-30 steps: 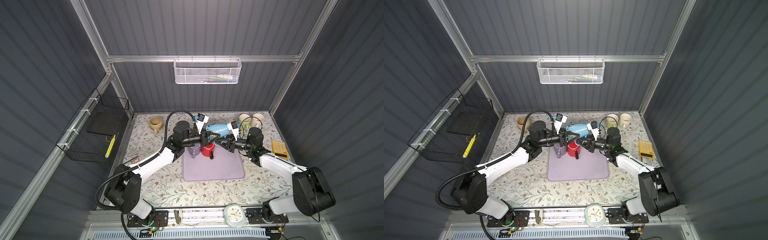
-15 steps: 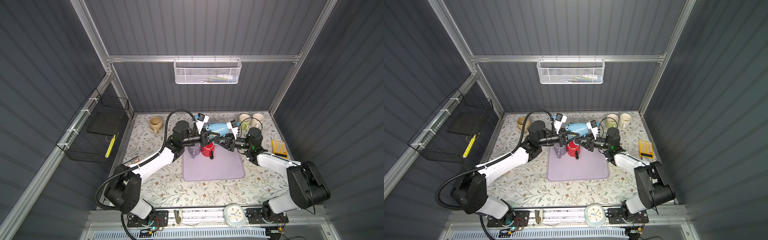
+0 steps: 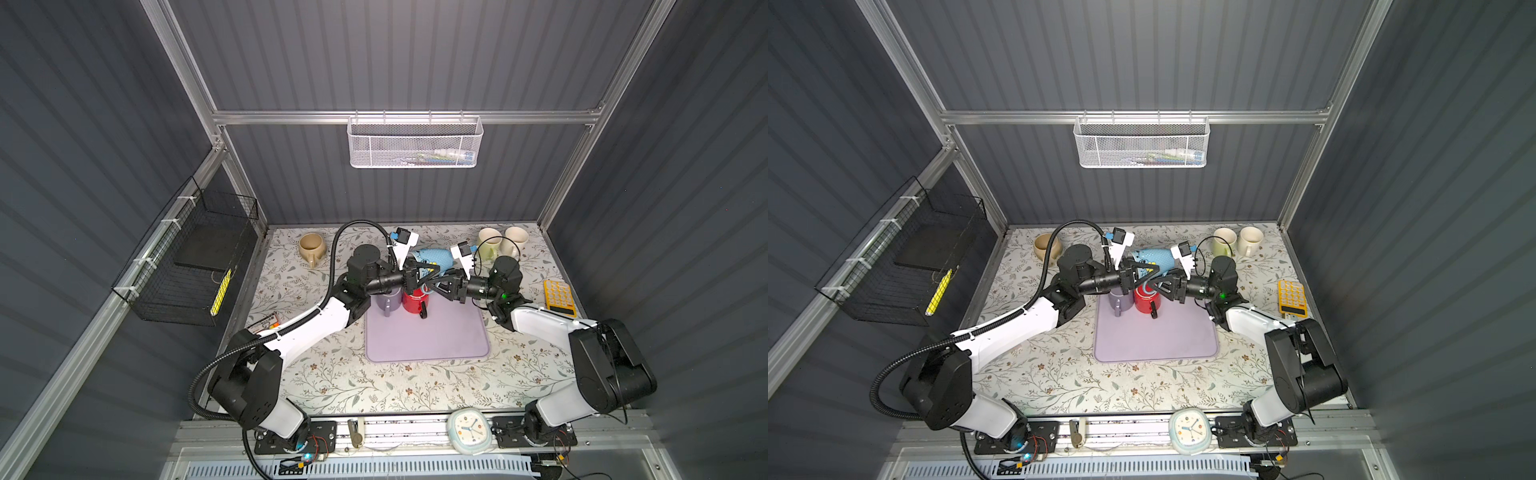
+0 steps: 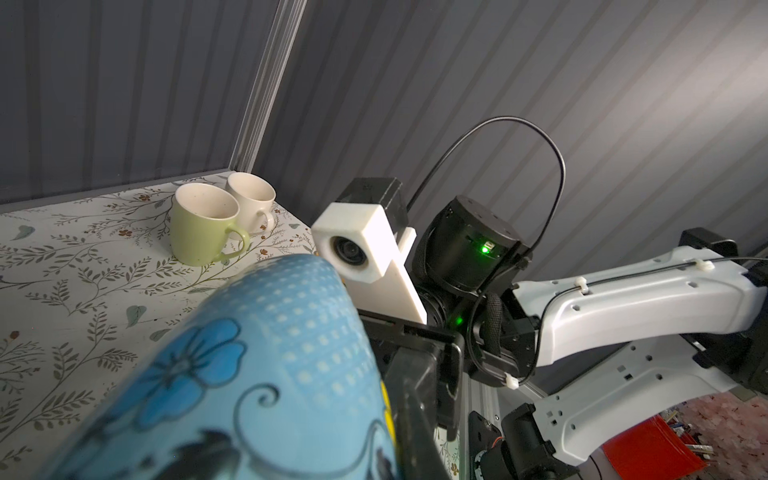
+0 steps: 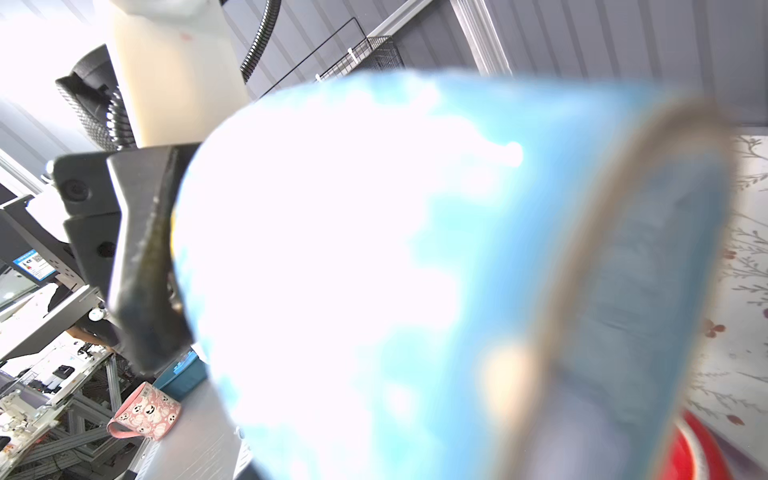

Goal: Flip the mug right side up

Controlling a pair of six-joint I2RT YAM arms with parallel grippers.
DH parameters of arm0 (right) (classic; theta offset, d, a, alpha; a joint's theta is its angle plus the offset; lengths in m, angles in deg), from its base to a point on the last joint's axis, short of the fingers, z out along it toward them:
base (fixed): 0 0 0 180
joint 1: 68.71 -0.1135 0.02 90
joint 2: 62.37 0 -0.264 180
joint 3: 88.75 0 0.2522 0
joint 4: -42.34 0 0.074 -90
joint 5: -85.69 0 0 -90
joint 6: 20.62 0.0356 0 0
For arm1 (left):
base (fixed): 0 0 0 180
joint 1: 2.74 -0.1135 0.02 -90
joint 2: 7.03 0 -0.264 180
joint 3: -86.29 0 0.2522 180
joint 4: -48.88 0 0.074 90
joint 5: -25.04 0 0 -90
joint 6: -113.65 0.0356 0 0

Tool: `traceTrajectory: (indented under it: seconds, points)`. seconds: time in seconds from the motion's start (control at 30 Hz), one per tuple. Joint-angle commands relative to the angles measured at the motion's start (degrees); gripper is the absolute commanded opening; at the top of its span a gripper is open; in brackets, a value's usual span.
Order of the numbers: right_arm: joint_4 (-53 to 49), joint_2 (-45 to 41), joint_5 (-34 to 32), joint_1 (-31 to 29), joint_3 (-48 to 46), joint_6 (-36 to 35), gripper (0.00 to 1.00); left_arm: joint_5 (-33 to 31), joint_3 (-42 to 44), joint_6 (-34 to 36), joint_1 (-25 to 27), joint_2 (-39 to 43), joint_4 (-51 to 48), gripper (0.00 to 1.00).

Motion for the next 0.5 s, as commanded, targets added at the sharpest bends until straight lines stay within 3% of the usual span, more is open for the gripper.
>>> traceTrajectory:
  seconds: [0.0, 0.47]
  points:
    - [1.2, -0.3, -0.4, -0.4, 0.1, -1.3, 0.45, -1.7, 0.1, 0.6, -0.3, 2.7, 1.7, 0.00]
    - [-3.1, -0.6, -2.2, 0.0, -0.3, -4.0, 0.47, -7.9, -1.5, 7.1, -3.5, 7.5, -12.4, 0.00]
